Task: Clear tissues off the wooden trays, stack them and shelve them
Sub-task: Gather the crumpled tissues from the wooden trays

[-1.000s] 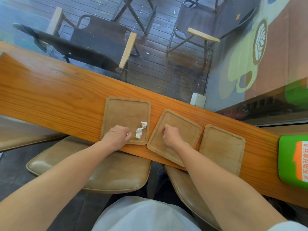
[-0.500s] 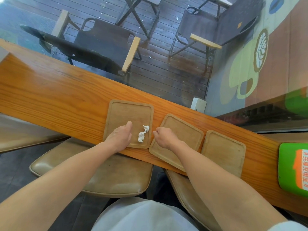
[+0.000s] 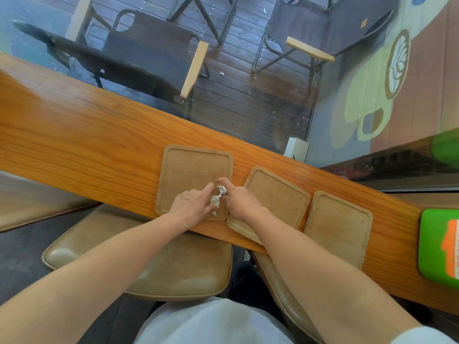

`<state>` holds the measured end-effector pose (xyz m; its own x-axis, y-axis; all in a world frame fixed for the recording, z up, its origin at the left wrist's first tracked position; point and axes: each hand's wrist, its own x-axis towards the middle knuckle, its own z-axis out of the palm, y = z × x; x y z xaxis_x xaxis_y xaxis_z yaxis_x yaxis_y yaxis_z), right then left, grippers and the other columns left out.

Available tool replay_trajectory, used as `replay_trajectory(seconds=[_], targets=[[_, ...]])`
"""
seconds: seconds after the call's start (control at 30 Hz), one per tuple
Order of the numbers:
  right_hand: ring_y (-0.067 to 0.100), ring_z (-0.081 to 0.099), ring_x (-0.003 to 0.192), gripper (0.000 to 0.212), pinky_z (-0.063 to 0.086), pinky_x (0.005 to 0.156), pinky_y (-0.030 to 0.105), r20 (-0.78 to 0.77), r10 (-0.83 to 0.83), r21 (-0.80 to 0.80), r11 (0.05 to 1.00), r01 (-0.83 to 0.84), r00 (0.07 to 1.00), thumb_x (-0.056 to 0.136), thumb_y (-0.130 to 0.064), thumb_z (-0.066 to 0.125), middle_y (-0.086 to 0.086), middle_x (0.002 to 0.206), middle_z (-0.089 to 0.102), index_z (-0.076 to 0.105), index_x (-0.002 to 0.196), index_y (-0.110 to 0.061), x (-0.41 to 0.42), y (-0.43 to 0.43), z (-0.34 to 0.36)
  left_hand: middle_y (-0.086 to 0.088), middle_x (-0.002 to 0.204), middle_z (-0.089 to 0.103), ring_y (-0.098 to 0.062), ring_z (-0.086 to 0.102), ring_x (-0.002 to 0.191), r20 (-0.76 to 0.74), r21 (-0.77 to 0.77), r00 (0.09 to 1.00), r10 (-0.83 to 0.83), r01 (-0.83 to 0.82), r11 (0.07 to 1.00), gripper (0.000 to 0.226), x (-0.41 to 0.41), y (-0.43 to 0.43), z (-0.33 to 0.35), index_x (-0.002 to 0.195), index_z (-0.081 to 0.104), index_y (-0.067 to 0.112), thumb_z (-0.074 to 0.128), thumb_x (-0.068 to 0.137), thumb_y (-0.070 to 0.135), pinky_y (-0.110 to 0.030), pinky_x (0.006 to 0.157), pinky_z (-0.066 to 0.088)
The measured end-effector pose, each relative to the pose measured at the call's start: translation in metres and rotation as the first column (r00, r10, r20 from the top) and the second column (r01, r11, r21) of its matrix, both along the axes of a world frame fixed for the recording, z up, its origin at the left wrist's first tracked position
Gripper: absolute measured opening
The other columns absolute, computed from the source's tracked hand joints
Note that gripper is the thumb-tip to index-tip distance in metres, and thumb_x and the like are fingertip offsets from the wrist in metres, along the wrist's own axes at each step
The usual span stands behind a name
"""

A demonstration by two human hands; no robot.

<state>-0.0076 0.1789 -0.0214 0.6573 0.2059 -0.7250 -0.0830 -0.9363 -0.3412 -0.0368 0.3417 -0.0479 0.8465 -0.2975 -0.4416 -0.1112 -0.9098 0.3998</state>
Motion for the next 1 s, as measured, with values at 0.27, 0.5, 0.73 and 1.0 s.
replay_trajectory(seconds=[0.27,0.5,0.73,1.0], targets=[[0.034,0.057,0.083,0.010,0.052,0.068,0.043,-0.016,-0.119,0.029,0.992,0.120,0.993,0.099,-0.013,0.041,0.017,0.102,0.061,0.040,0.104,-0.022,-0.008,0.001,-0.012,-0.002,0.091,0.071,-0.024,0.066,0.077,0.026,-0.047,0.998,-0.062,0.063,0.997,0.032,-0.002,-0.004,-0.012,0.120,0.043,0.033,0.055,0.094,0.048,-0.040,0.066,0.057],[0.028,0.053,0.079,0.027,0.040,0.067,0.036,-0.044,-0.292,0.108,0.949,0.295,0.955,0.104,-0.034,0.035,0.011,0.088,0.055,0.042,0.084,-0.017,-0.021,-0.018,-0.007,-0.005,0.079,0.064,-0.027,0.059,0.066,-0.125,-0.042,0.990,-0.071,0.066,0.997,0.013,-0.003,-0.010,-0.010,0.096,0.041,0.021,0.038,0.099,0.034,-0.039,0.055,0.043],[0.027,0.055,0.085,0.023,0.045,0.072,0.034,-0.030,-0.337,0.040,0.940,0.338,0.941,0.105,-0.022,0.037,0.015,0.103,0.059,0.054,0.097,-0.009,-0.044,-0.049,0.003,-0.003,0.071,0.059,-0.021,0.053,0.059,-0.139,-0.012,0.990,0.008,-0.009,1.000,0.021,-0.008,-0.018,0.012,0.085,0.042,0.021,0.037,0.100,0.035,-0.038,0.052,0.041],[0.026,0.057,0.080,0.030,0.047,0.070,0.038,0.077,-0.420,0.108,0.905,0.411,0.904,0.104,-0.033,0.035,0.010,0.096,0.060,0.053,0.085,-0.017,-0.091,-0.101,0.048,-0.010,0.082,0.060,-0.031,0.060,0.075,-0.106,-0.017,0.994,-0.029,0.028,0.999,0.026,-0.032,-0.049,0.057,0.089,0.050,0.013,0.038,0.104,0.031,-0.041,0.064,0.047]])
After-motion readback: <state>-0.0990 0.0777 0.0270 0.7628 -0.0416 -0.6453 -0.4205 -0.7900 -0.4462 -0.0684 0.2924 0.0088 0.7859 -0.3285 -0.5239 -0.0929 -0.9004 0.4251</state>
